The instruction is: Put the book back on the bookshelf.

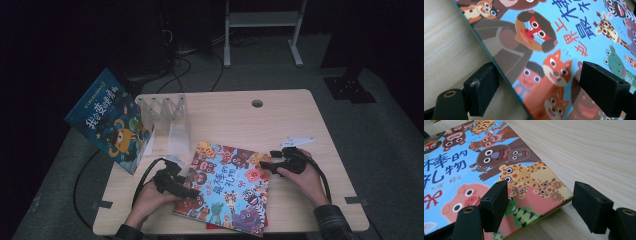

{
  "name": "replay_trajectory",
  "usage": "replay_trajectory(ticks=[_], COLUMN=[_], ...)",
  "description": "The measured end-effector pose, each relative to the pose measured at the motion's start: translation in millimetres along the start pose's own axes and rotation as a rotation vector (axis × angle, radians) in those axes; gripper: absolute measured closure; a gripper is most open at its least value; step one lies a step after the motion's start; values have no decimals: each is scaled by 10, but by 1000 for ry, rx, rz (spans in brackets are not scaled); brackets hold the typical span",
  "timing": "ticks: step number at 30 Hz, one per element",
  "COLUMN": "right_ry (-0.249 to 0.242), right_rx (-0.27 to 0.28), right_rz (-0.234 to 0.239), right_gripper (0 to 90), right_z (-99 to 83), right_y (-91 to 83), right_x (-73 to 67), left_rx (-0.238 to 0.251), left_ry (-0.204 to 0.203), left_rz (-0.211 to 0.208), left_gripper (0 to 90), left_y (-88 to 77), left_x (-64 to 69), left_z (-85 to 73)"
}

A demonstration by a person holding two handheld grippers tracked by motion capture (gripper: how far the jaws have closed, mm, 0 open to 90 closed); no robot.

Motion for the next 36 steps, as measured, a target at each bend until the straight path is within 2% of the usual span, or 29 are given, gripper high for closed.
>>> replay_trajectory(ticks=[4,9,18,27,28,31,32,36], right_ry=[-12,-32,-55,-65,-79,-90,-97,-129], right_rx=[-8,-13,-21,-21,-14,-9,-13,-37], right_rz=[16,14,33,46,28,27,35,68], right_gripper=[285,284,283,291,359,406,499,601], right_z=[0,0,-17,-15,-28,-42,-75,-131], right_y=[17,23,38,50,0,-67,-143,-219], right_x=[-60,-118,-230,-293,-284,-292,-325,-468], left_rx=[2,-2,-28,-16,-13,-11,-11,-10], left_ry=[-14,-18,-27,-38,-37,-34,-35,-37], left_rz=[5,3,5,6,4,4,5,6], left_gripper=[130,108,93,95,96,98,98,98], left_y=[-1,-2,-52,-77,-80,-82,-82,-80], left_x=[-16,-23,-34,-39,-40,-43,-42,-41], left_z=[-11,-25,-94,-139,-143,-147,-147,-145])
Point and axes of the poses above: each handheld gripper's, and its own axes: y roughly forward along the jaws, z roughly out of its top, x roughly to its right, the point moved 6 cm from there along y, roughly forward along the jaws, and after that the axes turned 4 degrees about y, right-handed, at the moved point
